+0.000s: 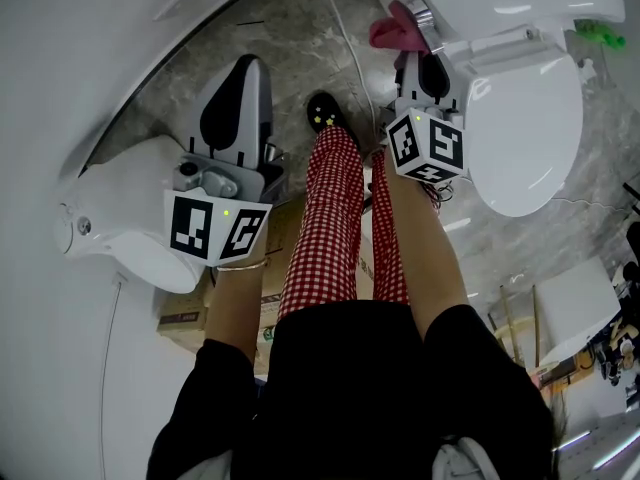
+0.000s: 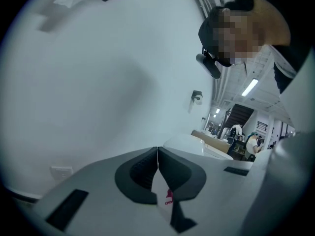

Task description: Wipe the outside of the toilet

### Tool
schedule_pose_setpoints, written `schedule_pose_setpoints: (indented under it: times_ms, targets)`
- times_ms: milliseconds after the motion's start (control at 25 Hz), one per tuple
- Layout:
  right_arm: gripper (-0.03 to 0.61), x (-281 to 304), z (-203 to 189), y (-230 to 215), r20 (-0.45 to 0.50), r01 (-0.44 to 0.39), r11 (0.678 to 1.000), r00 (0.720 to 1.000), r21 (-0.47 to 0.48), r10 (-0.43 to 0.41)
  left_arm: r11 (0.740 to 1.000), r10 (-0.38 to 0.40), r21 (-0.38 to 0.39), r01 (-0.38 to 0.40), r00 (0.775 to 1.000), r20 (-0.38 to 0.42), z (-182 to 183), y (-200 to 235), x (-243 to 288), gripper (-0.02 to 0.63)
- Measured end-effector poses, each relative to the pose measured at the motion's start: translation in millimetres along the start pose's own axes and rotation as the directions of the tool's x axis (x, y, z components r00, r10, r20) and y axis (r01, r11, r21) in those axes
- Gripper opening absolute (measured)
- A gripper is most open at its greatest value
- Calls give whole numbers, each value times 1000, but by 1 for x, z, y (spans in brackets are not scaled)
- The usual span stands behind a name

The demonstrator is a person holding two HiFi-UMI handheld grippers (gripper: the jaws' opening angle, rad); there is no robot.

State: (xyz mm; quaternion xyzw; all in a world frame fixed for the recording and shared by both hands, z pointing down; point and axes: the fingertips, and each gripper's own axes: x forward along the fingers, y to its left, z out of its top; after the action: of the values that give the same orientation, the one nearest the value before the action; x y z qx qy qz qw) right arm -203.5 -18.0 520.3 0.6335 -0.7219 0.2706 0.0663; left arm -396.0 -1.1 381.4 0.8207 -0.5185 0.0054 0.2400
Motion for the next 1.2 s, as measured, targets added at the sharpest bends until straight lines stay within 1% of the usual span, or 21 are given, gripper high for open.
schedule_pose_setpoints:
  times_ms: [80,160,280,640,1040,1200]
  targets:
    - [60,7,1,7,0,-14,1000,1000,-3,14,1000,2,13,-1,1000,-8,0,1,0,11]
    - [60,13,3,13,4,-20,1000,1000,8,20,1000,1,7,-1,1000,-6,1,2,0,11]
    - [60,21,3,18,7,-7,999,1000,44,7,1000,6,-1,-6,1000,-6,2,6,1,11]
    - [60,50,5,30,20,22,996,1000,92,-24,1000,16,-6,-16,1000,-11,2,22,-2,11]
    - [60,81,0,35,14,63,992,998,109,-65,999,35,-2,-35,999,-19,6,44,-11,11]
    - [60,91,2,39,21,61,992,998,112,-63,999,44,-7,-45,999,-25,3,49,-16,11]
